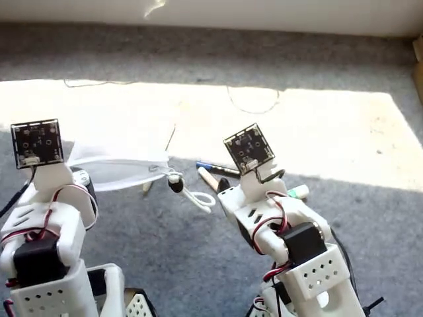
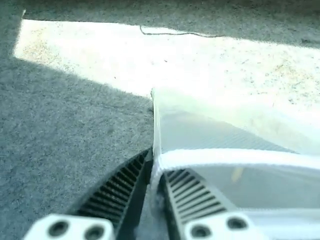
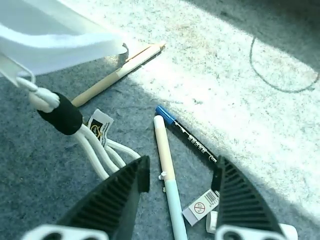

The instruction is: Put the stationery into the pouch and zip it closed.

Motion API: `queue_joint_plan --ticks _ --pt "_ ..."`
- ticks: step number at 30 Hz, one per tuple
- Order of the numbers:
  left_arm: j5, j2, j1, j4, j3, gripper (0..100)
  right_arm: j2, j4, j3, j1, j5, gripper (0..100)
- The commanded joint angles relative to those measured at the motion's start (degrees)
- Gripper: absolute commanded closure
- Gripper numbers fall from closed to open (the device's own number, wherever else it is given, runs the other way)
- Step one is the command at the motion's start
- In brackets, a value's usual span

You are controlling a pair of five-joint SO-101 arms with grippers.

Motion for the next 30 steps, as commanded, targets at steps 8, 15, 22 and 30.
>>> queue_joint_plan --ticks 8,15,22,30 --pt "1.9 2.7 -9.2 1.8 -5.4 99 10.9 -3.5 -4.0 0.5 -1.1 80.0" --pt "2.0 2.4 -9.4 2.1 -5.4 99 29.2 -3.0 -18.3 0.3 -11.2 80.0" --pt "2.0 2.4 -9.4 2.1 -5.3 99 40.0 -3.3 -27.2 0.2 -21.8 80.0" --pt "2.0 2.7 -9.4 2.1 -5.3 99 47.8 -3.4 -35.1 -1.6 -23.7 80.0"
